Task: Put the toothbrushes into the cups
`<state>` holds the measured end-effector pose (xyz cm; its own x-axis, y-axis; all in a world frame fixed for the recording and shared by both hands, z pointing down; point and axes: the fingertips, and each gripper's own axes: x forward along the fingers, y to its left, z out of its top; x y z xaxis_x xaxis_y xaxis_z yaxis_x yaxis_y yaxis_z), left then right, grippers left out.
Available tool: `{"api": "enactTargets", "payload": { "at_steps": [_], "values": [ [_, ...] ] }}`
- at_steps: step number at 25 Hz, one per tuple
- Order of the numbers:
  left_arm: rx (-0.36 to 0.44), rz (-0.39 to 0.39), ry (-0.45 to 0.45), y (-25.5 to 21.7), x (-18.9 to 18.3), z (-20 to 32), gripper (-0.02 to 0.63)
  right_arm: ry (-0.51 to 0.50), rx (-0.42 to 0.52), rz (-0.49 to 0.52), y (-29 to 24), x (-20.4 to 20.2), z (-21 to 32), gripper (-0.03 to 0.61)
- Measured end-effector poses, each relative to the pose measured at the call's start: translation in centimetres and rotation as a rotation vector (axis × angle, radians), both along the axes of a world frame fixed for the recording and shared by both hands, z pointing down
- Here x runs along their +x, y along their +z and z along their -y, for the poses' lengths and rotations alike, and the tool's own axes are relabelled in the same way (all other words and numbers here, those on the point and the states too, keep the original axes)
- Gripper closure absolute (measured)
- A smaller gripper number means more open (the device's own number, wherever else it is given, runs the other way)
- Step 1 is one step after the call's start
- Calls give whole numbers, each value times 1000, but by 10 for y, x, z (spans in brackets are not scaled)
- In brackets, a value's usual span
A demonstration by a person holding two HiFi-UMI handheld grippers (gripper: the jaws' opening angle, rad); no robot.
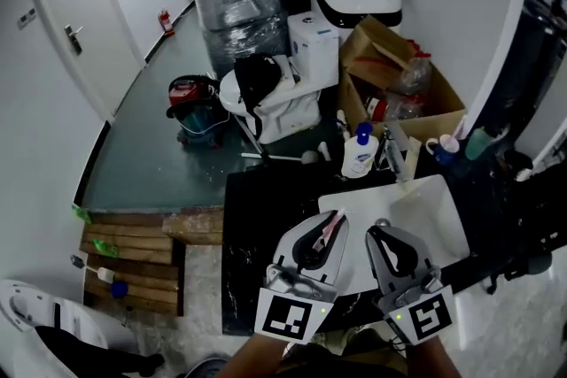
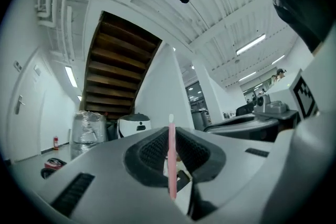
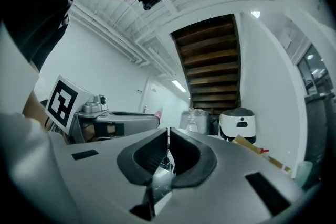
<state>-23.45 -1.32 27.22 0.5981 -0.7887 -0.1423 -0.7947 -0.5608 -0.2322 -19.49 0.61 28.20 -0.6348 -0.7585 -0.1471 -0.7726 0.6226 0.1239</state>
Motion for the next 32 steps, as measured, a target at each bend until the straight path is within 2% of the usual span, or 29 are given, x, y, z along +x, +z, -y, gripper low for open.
{"api": "enactTargets", "payload": {
  "at_steps": [2, 3, 10, 15, 21, 26, 32],
  "values": [
    [-25, -87, 48, -4, 26, -2, 568, 57, -1, -1, -1, 28, -5, 543],
    [-29, -102, 69, -6, 40, -3, 568, 82, 0, -2, -1, 42, -7, 543],
    [-23, -97, 157, -15, 144, -15, 568, 179, 12, 17, -6, 148, -25, 543],
    [-31, -114, 187, -18, 228, -29, 568, 191, 10, 23, -5, 222, -35, 543],
    [-23, -125, 209, -20, 310, -38, 568, 201, 18, 24, -6, 299, -42, 543],
    [-49, -153, 215, -19, 356, -41, 568, 218, 17, 28, -3, 350, -49, 543],
    [-57, -169, 223, -21, 387, -44, 568, 246, -4, 49, 5, 389, -55, 543]
  ]
}}
